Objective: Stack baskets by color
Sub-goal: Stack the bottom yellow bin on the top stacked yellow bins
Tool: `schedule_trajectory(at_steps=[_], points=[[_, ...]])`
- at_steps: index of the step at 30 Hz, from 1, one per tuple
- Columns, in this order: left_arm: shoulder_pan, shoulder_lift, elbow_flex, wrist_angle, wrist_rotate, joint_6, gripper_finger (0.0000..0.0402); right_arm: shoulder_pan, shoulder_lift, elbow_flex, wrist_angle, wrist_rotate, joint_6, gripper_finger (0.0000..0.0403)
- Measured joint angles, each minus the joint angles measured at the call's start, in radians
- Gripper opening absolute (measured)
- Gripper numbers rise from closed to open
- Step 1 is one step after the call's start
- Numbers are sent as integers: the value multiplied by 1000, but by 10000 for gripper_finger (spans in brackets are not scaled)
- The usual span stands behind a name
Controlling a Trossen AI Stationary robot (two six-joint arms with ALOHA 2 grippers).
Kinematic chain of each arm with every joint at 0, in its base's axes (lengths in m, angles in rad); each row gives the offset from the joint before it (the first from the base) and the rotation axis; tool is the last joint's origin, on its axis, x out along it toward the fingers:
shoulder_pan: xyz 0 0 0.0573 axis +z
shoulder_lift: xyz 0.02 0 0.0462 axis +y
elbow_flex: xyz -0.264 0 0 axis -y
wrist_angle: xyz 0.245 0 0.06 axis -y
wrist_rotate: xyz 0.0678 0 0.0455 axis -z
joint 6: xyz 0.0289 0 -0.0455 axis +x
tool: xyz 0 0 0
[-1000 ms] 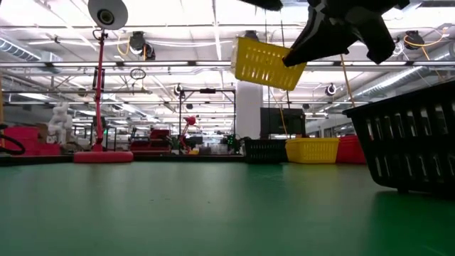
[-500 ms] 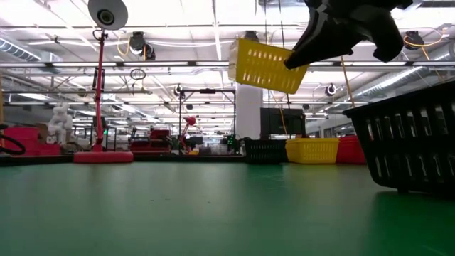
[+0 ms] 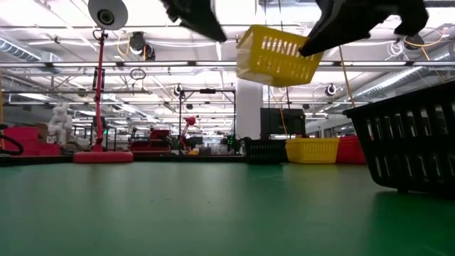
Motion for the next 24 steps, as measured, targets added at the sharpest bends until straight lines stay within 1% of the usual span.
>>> schedule_trajectory(at_steps=[5, 8, 10, 14, 17, 19, 24], points=[[42, -60, -128, 143, 59, 5, 106, 0, -66, 0, -95, -33, 56, 2], [54, -96, -175, 227, 94, 13, 106, -1, -111, 1, -158, -31, 79, 2], [59, -107, -203, 216, 105, 14, 106, -12, -138, 1, -186, -31, 77, 3], [66, -113, -212, 213, 122, 16, 106, -42, -204, 0, -237, -45, 20, 3], [66, -111, -213, 199, 158, 17, 106, -83, -260, 0, -255, -136, -44, 3], [66, -111, -213, 199, 176, 17, 106, -117, -299, 0, -261, -177, -81, 3], [66, -111, -213, 198, 183, 16, 106, -220, -382, 0, -314, -215, -159, 3]])
